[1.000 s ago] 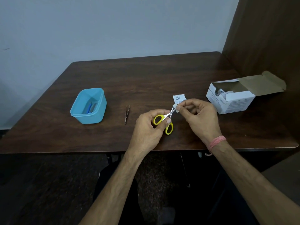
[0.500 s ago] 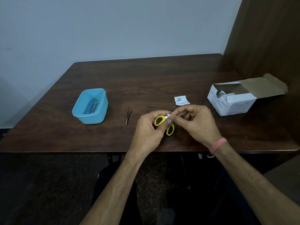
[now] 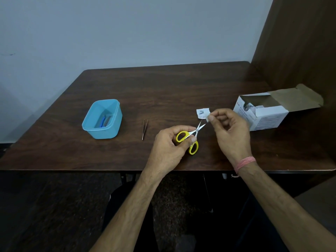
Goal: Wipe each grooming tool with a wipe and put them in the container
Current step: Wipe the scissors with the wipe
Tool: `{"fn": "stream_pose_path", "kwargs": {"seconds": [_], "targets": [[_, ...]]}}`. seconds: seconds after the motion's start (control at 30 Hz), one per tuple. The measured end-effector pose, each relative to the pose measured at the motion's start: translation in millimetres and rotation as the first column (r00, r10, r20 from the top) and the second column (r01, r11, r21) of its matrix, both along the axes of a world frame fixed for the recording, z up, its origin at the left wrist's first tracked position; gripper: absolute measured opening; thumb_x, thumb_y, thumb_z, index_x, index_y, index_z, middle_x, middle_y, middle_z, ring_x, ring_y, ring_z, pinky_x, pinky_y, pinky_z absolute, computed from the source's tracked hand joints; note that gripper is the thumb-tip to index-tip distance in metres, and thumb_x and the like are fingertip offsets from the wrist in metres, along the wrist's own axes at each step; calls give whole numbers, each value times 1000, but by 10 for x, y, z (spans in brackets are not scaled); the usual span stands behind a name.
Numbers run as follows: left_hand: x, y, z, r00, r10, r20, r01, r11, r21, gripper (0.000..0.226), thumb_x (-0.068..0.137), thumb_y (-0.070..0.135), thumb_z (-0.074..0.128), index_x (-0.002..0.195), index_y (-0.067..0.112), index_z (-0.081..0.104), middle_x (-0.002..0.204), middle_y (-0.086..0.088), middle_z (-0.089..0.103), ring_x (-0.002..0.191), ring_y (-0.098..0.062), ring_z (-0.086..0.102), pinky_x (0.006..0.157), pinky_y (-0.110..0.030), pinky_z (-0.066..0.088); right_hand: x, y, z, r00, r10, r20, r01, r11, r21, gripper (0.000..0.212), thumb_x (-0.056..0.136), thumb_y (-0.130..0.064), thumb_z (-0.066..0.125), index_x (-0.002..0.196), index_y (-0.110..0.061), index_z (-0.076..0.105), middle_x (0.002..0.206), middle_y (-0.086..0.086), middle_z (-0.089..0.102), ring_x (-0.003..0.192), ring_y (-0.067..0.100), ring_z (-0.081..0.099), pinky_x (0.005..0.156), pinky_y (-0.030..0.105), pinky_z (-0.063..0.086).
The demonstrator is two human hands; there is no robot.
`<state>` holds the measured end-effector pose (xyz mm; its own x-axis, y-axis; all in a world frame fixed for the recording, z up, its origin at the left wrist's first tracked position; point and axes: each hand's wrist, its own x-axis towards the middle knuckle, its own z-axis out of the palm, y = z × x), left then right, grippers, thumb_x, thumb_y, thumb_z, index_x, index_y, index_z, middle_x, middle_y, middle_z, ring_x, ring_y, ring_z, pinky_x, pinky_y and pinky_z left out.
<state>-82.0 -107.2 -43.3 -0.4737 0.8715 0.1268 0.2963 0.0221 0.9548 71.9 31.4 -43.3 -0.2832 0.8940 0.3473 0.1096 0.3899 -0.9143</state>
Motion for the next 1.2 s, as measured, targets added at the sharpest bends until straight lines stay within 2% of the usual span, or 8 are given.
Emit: {"fn": "stream_pose_path", "kwargs": {"seconds": [0.2, 0.3, 0.37, 0.47, 0.53, 0.7, 0.93, 1.2], "targets": [[20, 7, 21, 998, 61, 19, -61, 998, 11, 14, 103, 28, 83, 115, 34, 85, 74, 12, 72, 62, -2, 60, 53, -26, 53, 6, -110, 82, 990, 138, -28, -135, 987, 91, 6, 103, -17, 77, 103, -23, 74, 101, -7, 77, 96, 16, 73, 93, 37, 61], [29, 11, 44, 998, 54, 41, -54, 999, 5, 12, 106, 27, 79, 114, 34, 84, 82, -1, 78, 65, -5, 64, 51, -24, 53, -6, -192, 105, 987, 154, 44, -159, 974, 160, 5, 100, -17, 81, 101, -21, 77, 91, -12, 77, 79, 14, 72, 72, 32, 59], [22, 24, 55, 997, 49, 66, -48, 999, -6, 11, 109, 26, 76, 114, 30, 84, 86, -2, 79, 69, -5, 67, 50, -24, 54, -10, -216, 112, 983, 146, 113, -168, 961, 219, 6, 98, -16, 83, 98, -21, 79, 78, -21, 72, 62, 10, 65, 58, 19, 47], [8, 33, 76, 990, 38, 133, -39, 999, 10, 13, 112, 20, 70, 116, 23, 82, 96, 3, 82, 73, -6, 71, 49, -24, 55, -10, -237, 116, 978, 130, 161, -167, 955, 245, 9, 94, -13, 87, 95, -20, 81, 70, -29, 65, 52, 6, 57, 56, 8, 37], [5, 32, 90, 987, 33, 160, -37, 999, 26, 14, 113, 18, 67, 117, 21, 80, 102, 0, 84, 75, -8, 72, 49, -25, 54, -10, -243, 112, 975, 134, 179, -179, 948, 263, 10, 92, -14, 88, 95, -21, 82, 76, -30, 67, 54, 9, 58, 56, 11, 40], [5, 41, 73, 981, 65, 182, -72, 997, 30, 14, 114, 16, 66, 115, 19, 79, 102, 0, 85, 76, -8, 73, 48, -26, 56, -28, -158, 49, 956, 162, 243, -218, 950, 225, 14, 93, -20, 88, 101, -32, 87, 92, -19, 79, 58, 20, 57, 58, 32, 52], [-17, 50, 49, 977, 102, 188, -112, 993, 43, 16, 112, 13, 67, 116, 19, 81, 95, -5, 81, 75, -9, 75, 49, -26, 58, -21, -161, 41, 924, 217, 316, -289, 936, 200, 13, 87, -19, 89, 90, -30, 85, 84, -14, 78, 53, 16, 58, 58, 19, 45], [-22, 27, 62, 978, 83, 192, -92, 995, 41, 20, 112, 13, 68, 125, 20, 83, 78, 1, 74, 69, -8, 68, 51, -26, 58, -44, -169, 41, 921, 187, 341, -294, 909, 296, 9, 92, -27, 87, 99, -33, 85, 83, -12, 77, 56, 18, 58, 62, 29, 52]]}}
